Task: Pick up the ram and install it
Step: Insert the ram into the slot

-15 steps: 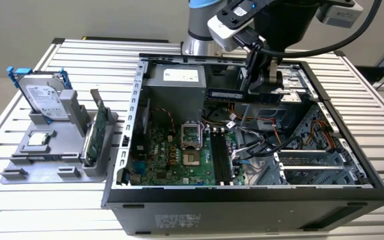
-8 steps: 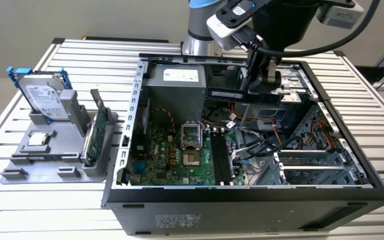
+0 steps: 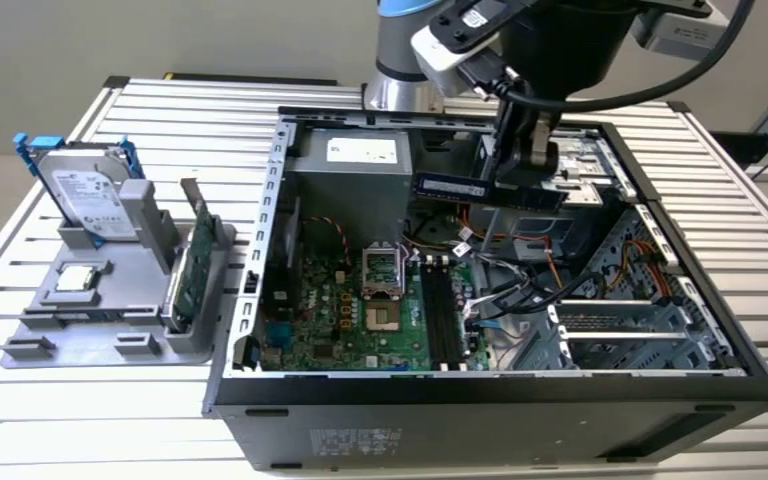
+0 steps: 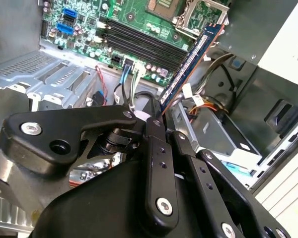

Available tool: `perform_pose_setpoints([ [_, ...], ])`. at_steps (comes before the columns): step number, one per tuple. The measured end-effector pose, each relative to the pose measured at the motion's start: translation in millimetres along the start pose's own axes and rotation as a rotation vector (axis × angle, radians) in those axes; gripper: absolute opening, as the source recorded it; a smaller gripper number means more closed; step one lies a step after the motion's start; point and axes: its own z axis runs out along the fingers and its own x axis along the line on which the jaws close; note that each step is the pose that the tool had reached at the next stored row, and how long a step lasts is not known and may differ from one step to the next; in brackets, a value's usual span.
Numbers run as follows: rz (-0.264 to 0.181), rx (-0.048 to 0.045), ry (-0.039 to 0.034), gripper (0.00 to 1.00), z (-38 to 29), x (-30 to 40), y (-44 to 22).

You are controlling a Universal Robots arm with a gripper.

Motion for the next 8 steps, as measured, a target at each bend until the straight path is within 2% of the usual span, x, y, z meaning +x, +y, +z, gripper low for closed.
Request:
perform_pose_setpoints([
  [8, 0.050, 0.0004, 0.0005, 0.00, 0.0, 0.0, 0.0],
])
